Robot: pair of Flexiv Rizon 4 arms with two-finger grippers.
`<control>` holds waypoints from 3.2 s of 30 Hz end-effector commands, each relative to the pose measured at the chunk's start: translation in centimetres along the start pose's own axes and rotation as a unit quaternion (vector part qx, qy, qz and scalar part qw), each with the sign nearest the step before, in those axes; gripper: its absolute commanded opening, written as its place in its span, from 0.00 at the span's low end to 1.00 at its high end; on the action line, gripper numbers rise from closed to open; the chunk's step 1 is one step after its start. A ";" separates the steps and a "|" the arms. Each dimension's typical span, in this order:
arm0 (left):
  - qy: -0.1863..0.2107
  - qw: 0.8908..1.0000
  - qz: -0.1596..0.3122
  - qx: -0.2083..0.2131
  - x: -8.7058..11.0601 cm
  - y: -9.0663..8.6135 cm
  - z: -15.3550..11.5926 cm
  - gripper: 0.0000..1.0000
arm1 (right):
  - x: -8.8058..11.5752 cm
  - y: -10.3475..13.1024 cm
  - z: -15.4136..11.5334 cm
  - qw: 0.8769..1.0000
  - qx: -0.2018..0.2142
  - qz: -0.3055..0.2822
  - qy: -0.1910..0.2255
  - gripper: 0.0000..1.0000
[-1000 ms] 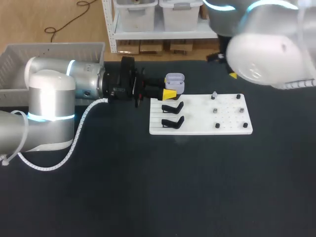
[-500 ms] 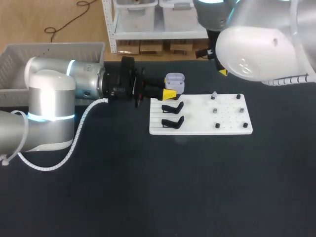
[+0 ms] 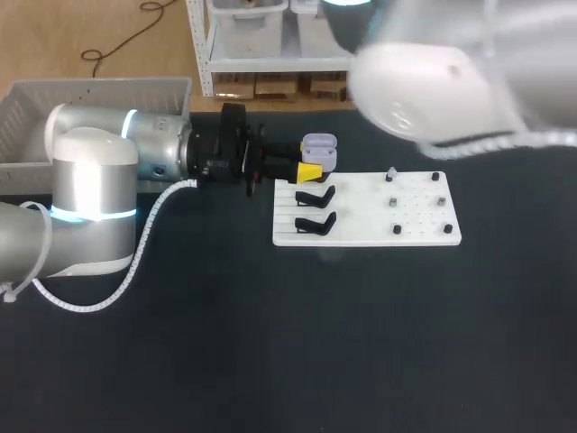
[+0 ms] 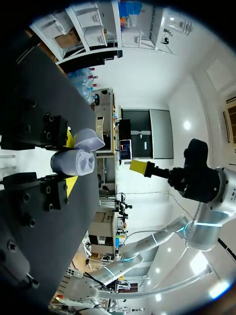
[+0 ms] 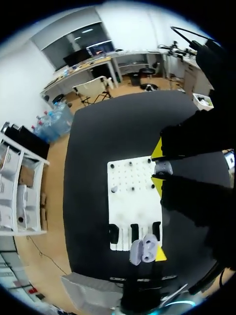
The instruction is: Pick up each earbud case from the left stands, insert the matching earbuds, close the lid, and place the case in the box.
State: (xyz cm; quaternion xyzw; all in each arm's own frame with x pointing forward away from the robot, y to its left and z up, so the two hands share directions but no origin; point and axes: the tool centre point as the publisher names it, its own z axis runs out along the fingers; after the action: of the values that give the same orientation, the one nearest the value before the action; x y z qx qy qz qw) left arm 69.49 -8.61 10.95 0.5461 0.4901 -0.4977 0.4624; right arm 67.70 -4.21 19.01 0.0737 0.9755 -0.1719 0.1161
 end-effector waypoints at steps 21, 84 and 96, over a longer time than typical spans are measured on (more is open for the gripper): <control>-0.002 1.000 0.001 -0.001 0.1 0.0 0.0 0.00 | -0.4 2.9 -1.1 0.988 0.056 0.114 0.087 0.00; -0.002 1.000 0.001 -0.001 0.1 0.0 0.0 0.00 | 1.1 10.6 -1.5 0.970 0.081 0.156 0.169 0.00; -0.002 1.000 0.001 -0.001 0.1 0.0 0.0 0.00 | 1.0 10.8 -0.8 0.968 0.085 0.159 0.175 0.00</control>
State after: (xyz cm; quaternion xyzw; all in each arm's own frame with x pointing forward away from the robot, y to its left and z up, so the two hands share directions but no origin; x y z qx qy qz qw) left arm 69.49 -8.62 10.95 0.5461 0.4901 -0.4978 0.4624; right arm 68.09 6.02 15.96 0.2648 0.9394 -0.2154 -0.0326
